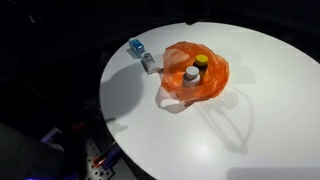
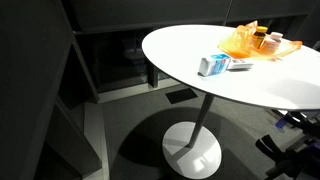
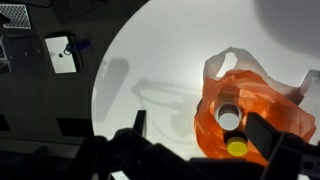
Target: Put the white bottle in the plastic
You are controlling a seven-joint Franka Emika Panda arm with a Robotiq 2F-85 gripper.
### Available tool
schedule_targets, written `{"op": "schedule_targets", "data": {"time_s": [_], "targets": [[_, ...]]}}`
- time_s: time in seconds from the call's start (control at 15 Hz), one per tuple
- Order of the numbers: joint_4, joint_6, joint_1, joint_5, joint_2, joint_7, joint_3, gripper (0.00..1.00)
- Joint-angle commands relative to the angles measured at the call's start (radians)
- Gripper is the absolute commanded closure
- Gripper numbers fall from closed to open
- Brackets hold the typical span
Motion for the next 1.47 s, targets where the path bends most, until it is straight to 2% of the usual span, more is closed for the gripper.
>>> {"op": "schedule_targets", "data": {"time_s": [0.0,0.27,0.53,1.0,1.4], "targets": [[0.003,-0.004,0.01,-0.004,0.0,0.003,-0.009,0.0],[0.013,0.0,0.022,0.002,0.013,-0.009,-0.007,0.0],[0.051,0.019,0.079,0.042,0.064,-0.078,-0.014,0.0],[0.141,0.029,0.212,0.183,0.216,-0.37,-0.026,0.0],[0.191,-0.02,0.269,0.179,0.336,-0.587,0.017,0.0]]}}
